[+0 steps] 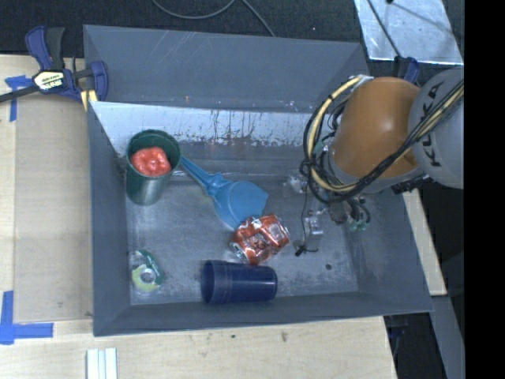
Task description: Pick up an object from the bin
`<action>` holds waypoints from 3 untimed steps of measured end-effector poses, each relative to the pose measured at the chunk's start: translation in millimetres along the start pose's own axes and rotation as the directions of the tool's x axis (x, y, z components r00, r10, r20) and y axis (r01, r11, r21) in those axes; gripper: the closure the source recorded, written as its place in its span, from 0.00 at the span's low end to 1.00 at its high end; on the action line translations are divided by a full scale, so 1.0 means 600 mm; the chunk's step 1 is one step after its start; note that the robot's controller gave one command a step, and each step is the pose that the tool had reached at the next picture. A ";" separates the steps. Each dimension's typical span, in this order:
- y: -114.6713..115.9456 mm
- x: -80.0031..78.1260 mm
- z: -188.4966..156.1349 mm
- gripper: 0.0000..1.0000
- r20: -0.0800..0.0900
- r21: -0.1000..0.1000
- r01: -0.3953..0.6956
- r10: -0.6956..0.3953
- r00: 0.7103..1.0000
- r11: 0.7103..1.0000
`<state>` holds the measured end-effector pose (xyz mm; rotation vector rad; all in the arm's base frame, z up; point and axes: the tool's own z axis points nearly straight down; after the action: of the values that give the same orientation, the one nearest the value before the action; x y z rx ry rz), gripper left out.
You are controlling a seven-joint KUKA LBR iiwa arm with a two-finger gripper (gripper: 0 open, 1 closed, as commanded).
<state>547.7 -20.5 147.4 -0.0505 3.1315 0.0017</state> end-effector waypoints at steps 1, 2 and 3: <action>0.047 0.005 0.044 0.00 -0.006 0.003 0.012 -0.012 1.000 1.000; 0.070 0.000 0.084 0.00 -0.002 0.001 0.169 -0.169 0.986 0.986; 0.100 -0.002 0.118 0.00 -0.001 0.004 0.276 -0.276 0.961 0.961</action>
Offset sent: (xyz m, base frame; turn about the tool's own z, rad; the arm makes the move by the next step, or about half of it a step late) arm 0.0011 0.0475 -0.0704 -0.2818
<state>547.6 39.9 76.8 -0.4860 3.0947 -0.0070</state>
